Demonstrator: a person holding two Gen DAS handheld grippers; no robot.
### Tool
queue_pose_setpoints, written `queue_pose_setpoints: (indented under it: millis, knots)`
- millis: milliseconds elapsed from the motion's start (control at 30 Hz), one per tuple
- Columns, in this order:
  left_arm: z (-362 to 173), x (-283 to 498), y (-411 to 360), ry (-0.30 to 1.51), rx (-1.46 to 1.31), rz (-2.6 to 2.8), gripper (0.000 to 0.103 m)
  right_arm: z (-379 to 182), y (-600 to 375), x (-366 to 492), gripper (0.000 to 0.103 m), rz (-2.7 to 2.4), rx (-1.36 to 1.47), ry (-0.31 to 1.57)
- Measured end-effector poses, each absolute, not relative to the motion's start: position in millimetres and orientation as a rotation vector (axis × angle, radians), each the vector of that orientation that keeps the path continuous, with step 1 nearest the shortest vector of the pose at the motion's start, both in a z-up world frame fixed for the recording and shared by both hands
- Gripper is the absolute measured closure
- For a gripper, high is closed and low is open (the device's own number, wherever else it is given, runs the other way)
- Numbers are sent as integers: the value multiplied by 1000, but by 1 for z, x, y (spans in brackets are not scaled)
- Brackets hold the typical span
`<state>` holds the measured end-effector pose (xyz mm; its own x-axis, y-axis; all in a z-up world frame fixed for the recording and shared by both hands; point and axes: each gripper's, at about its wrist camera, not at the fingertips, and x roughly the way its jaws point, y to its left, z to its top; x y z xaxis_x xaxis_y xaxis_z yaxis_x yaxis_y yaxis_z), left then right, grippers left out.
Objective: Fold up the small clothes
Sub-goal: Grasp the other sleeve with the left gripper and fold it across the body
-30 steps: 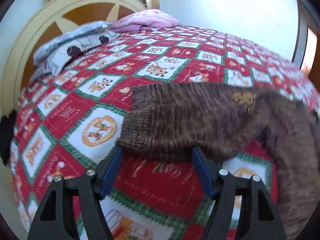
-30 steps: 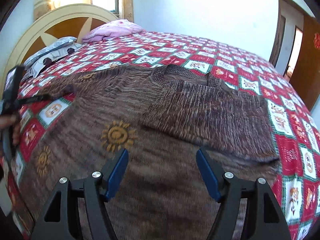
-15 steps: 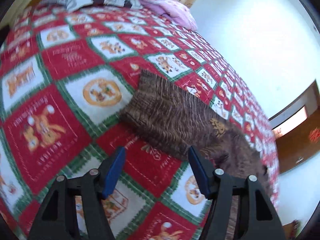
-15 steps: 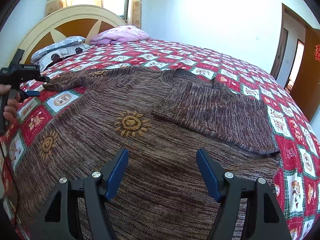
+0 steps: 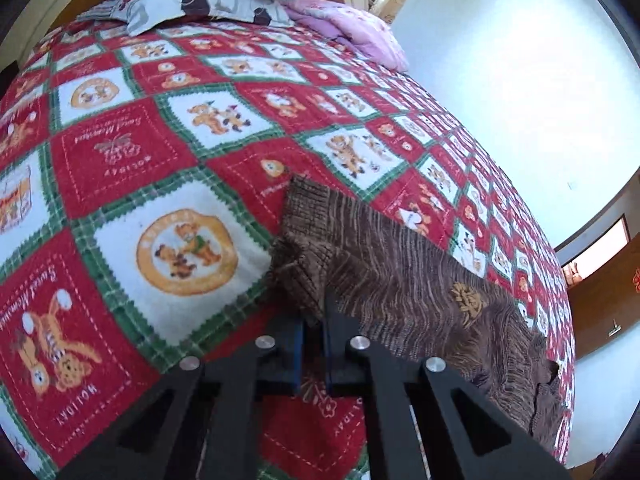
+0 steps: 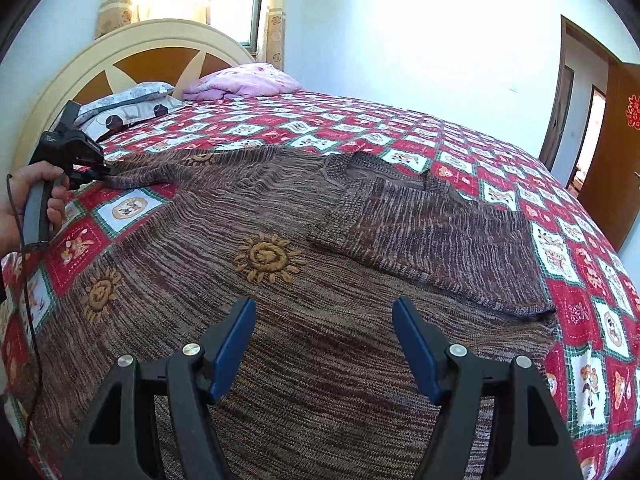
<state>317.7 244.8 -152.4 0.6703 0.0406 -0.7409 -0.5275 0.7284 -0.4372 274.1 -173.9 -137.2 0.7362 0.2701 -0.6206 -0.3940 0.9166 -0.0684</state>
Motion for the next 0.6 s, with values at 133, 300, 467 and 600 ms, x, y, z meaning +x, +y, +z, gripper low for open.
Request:
queue_pose_setpoints:
  millis: [133,300,467,600]
  knots:
    - [-129,322,236,726,-648,336,96,-138,-177,276,31,351,-182,650]
    - [-92,336,218,659,-610,288,96,-133,-182,275,31,335,-163,629]
    - [-56,347,185,603,-584,194,96,-132,-187,277,31,320,-149,624]
    - [-33,355,140,579,-540,81,96,-129,-195,281,31,297,-118,621]
